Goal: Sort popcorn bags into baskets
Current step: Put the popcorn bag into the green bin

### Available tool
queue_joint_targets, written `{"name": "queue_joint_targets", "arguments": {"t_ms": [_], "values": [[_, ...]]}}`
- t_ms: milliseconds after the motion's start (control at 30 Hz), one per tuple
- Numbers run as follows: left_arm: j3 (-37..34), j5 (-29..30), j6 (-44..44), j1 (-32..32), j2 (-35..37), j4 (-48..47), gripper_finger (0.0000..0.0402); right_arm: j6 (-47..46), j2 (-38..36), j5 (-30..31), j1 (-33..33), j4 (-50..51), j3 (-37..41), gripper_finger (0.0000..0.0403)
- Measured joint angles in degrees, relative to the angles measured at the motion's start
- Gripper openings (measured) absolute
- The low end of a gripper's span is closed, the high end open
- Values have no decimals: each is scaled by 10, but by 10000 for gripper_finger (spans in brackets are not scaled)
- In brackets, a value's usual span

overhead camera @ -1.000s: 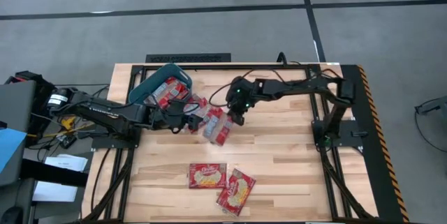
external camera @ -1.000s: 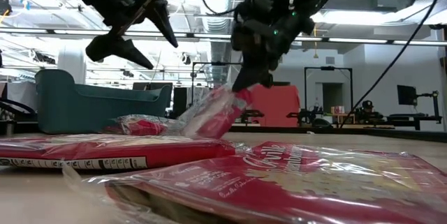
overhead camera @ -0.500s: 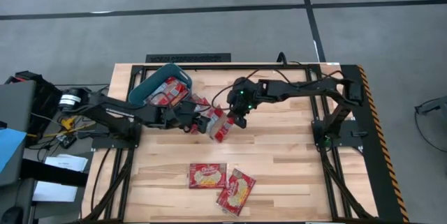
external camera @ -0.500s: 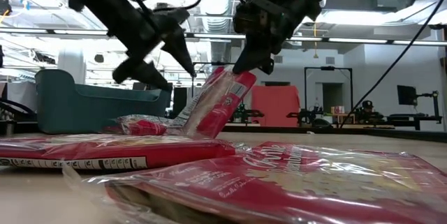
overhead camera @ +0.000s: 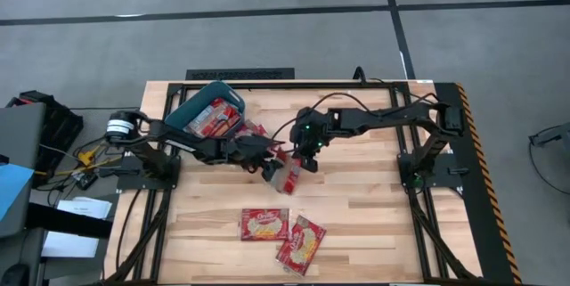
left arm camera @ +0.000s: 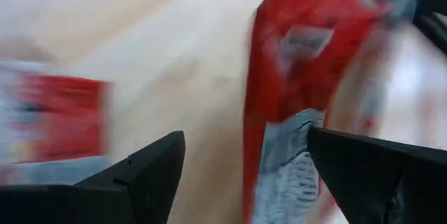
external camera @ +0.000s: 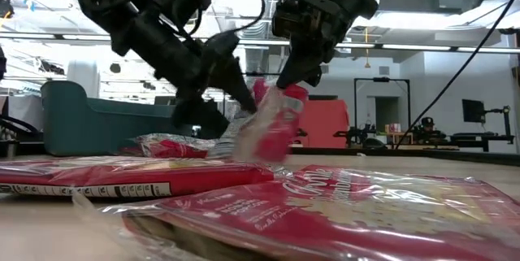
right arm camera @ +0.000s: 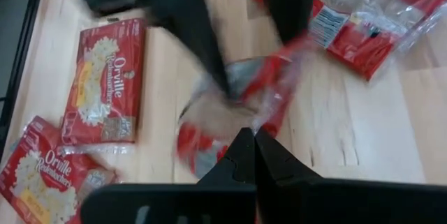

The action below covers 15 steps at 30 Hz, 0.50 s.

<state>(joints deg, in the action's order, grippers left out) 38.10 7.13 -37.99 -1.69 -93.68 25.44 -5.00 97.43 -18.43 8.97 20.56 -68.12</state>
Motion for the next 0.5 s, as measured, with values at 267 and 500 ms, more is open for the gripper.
{"name": "queue_joint_targets", "arguments": {"t_ms": [267, 500], "values": [[6, -82, -9, -3, -46, 100, 185, 11, 0, 4, -2, -1, 0, 5], [7, -89, -30, -3, -52, 106, 38, 19, 0, 6, 5, 1, 0, 10]]}}
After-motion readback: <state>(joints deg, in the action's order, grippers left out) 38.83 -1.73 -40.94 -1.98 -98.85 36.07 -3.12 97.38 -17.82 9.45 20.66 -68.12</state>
